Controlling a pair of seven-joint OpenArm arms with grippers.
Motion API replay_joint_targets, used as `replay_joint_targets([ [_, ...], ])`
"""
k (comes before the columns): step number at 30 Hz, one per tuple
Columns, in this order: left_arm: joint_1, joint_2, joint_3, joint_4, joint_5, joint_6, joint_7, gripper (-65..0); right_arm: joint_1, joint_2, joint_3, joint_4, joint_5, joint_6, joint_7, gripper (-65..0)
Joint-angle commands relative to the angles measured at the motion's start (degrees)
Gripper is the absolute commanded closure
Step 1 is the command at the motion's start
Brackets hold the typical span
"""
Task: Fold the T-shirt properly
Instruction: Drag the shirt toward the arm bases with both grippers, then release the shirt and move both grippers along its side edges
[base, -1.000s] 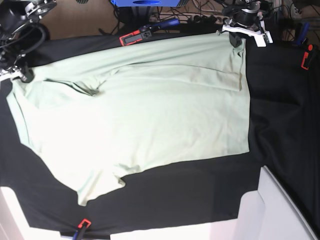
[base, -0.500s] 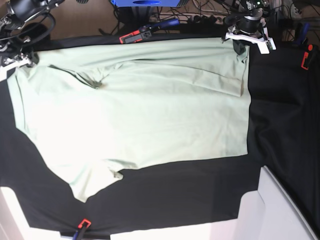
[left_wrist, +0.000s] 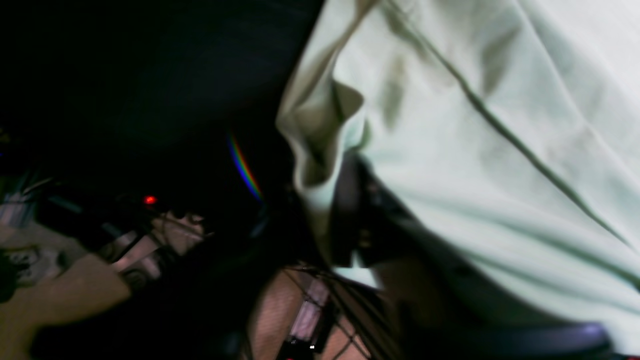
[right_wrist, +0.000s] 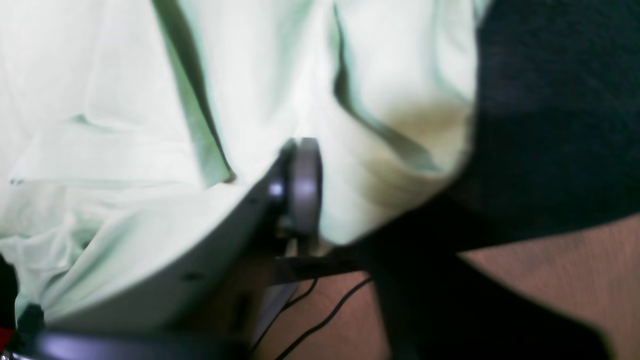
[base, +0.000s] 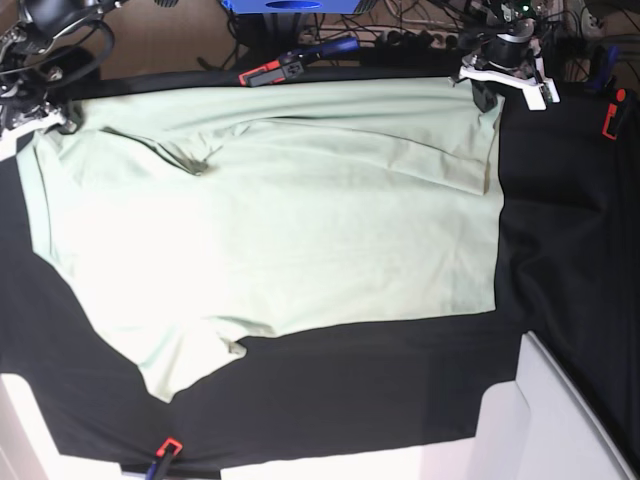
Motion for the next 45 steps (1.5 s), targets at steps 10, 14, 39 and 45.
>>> replay_joint_targets([
  [10, 1.4, -4.3, -1.5, 3.3, -1.0, -0.3, -1.2, -49.2, -0.2, 0.0, 0.2, 6.8, -2.3, -0.7, -0.7, -34.5],
  [14, 2.0, -3.7, -9.1, 7.6, -0.9, -0.3, -0.8, -49.0, -0.5, -1.5, 0.2, 16.4, -2.3, -0.9, -0.8, -34.8],
  [39, -15.5, -9.3, -4.3, 9.4, 22.1, -0.5, 10.0, -48.9, 28.9, 22.6, -43.6, -36.1, -2.6, -1.2, 28.9, -35.0],
  [45, -18.3, -9.3, -4.1, 8.5, 22.1, -0.5, 10.9, -48.9, 33.0, 24.9, -48.7, -43.2, -2.6, -5.0, 37.1, -35.0],
])
